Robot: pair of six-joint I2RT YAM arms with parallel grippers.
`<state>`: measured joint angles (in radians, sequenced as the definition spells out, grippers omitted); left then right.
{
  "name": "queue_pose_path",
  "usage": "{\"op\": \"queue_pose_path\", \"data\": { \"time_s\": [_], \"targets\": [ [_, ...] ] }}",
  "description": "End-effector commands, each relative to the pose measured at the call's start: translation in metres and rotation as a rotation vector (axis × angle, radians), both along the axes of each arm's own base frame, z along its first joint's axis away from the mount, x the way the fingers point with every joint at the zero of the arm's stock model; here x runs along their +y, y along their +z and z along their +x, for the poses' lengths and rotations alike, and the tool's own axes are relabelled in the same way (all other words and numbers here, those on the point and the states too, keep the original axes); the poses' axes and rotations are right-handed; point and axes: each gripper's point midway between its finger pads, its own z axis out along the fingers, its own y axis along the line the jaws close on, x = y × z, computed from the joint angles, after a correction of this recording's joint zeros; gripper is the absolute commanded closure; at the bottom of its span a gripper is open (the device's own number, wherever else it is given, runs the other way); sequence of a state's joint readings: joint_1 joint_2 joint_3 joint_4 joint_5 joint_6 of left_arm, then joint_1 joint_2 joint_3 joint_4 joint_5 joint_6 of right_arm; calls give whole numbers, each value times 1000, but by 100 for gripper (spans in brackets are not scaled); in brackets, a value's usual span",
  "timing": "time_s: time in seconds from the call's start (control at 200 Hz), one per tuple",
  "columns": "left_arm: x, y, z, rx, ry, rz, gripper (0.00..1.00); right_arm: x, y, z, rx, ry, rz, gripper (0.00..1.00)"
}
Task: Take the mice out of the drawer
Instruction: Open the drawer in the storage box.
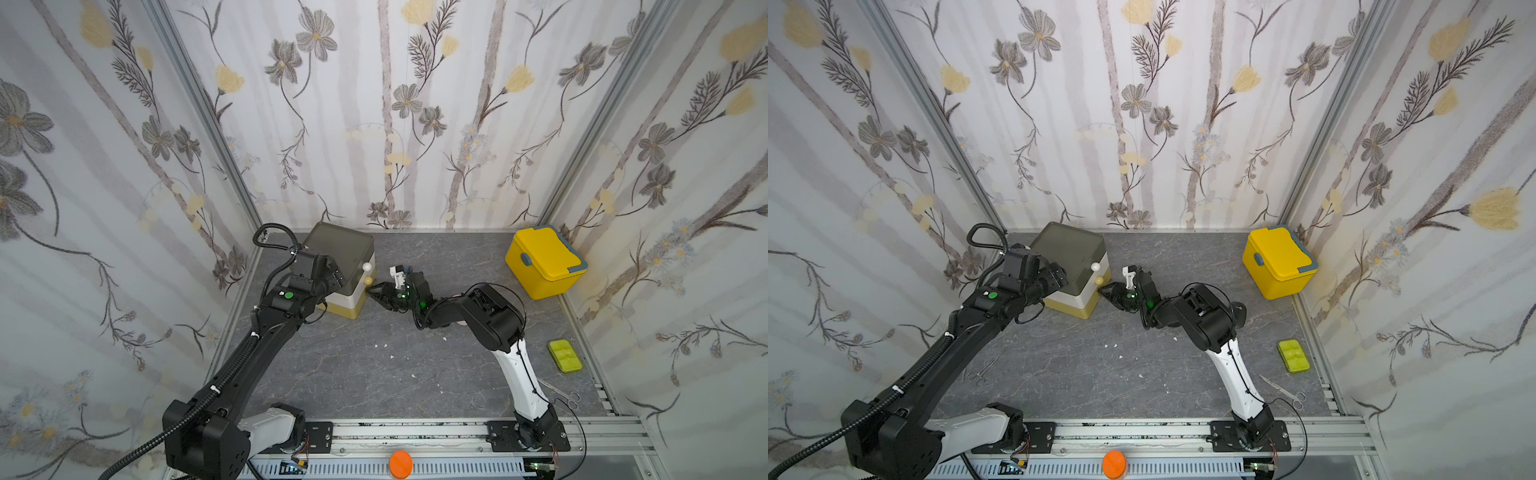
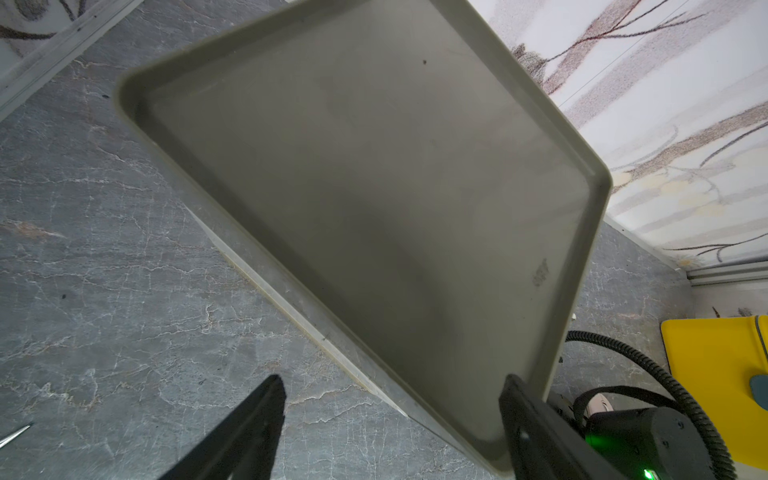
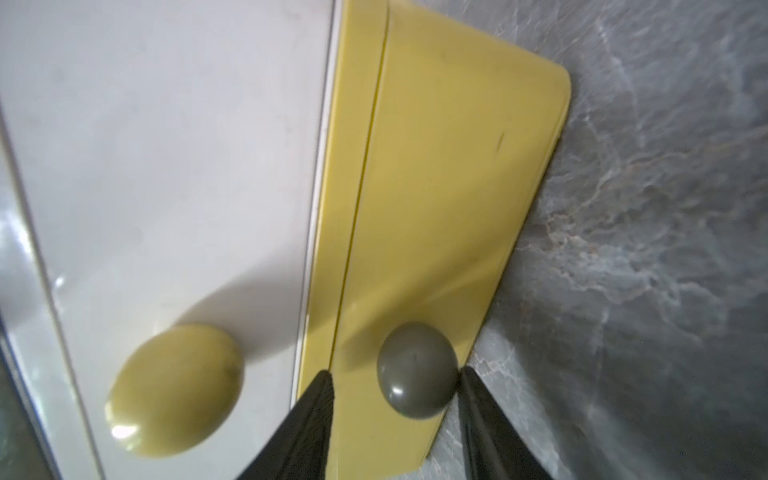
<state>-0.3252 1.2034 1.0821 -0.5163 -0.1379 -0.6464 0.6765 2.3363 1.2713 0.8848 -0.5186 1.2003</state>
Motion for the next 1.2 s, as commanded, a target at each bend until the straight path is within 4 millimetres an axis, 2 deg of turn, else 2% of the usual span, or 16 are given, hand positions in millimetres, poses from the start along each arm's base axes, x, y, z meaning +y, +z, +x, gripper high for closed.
{"op": "queue_pose_path", "data": {
  "time_s": [0.0,0.185,0.29,0.5,0.68,1.194],
  "targets": [
    [2,2,4,-21,6,12,17,5,5,3,-1,4,34,54],
    [3,-2,4,-13,8,17,17,8,6,7,-9,6,34,57],
    [4,-5,4,-9,9,15,17,10,7,6,-7,12,39,63],
    [4,-14,6,5,12,20,18,4,7,0,-3,6,21,69],
    [5,-19,10,9,17,17,19,-14,9,-3,-13,-26,-4,72],
    [9,-22,8,3,45,6,21,-77,-4,-23,19,-123,-129,75]
  ]
}}
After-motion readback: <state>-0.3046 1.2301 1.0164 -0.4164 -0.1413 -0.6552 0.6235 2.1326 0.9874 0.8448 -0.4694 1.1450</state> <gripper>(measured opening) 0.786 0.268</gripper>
